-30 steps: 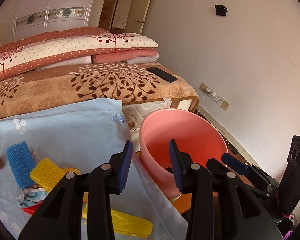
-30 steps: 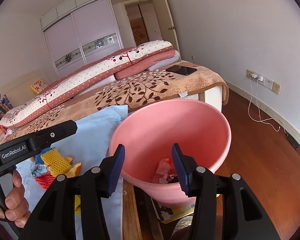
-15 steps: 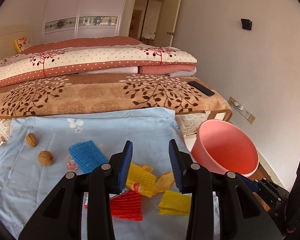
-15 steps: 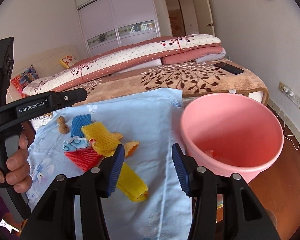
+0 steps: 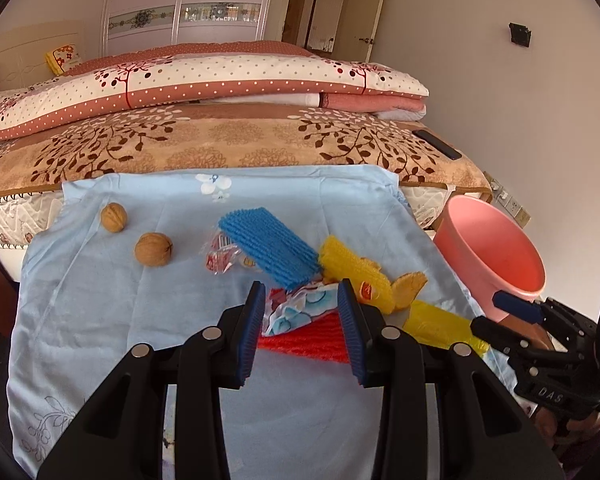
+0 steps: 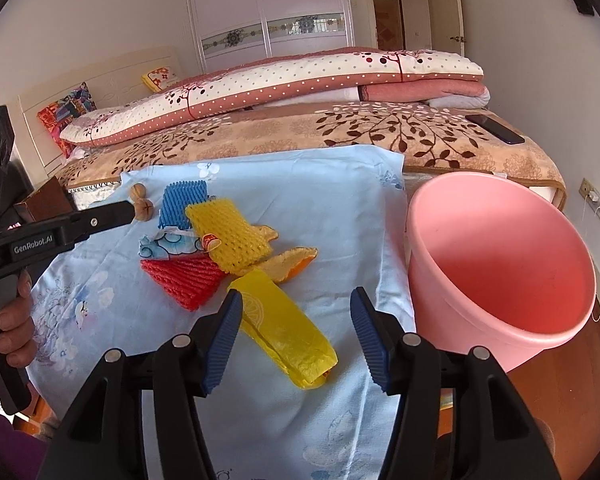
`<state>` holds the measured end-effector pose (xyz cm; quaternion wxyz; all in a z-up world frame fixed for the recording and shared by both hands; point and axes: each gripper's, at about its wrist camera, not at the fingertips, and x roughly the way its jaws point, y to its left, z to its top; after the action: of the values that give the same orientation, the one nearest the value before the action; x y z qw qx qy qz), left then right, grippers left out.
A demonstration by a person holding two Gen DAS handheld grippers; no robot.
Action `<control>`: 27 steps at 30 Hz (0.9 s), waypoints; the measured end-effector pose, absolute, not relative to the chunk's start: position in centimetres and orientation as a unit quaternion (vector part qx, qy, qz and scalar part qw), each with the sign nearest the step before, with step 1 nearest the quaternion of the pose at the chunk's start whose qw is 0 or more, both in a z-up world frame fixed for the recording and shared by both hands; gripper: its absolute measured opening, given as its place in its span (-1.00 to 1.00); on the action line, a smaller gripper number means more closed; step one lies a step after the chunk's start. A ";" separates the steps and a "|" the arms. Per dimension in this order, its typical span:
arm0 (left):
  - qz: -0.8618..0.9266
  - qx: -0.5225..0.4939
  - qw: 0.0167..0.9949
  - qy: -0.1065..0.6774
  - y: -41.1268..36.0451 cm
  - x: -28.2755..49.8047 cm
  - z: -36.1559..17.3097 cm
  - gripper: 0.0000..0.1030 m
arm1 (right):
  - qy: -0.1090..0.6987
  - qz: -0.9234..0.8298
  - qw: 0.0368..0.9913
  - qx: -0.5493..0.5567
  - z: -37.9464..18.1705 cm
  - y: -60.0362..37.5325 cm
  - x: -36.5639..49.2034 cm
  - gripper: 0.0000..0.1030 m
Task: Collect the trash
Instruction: 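Move the right tool to the yellow plastic bag while the left tool approaches the red mesh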
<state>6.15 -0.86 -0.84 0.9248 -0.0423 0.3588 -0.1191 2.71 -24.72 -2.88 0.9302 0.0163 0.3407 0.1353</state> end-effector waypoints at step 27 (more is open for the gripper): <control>-0.120 -0.079 0.908 0.395 0.7 8.1 -2.9 -0.27 | 0.290 0.099 0.952 -0.023 2.5 -27.3 8.1 0.08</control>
<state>8.05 0.72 -2.94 0.9076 -0.0787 0.3946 -0.1197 8.05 -27.30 2.46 0.9516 -0.0229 0.2901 0.0990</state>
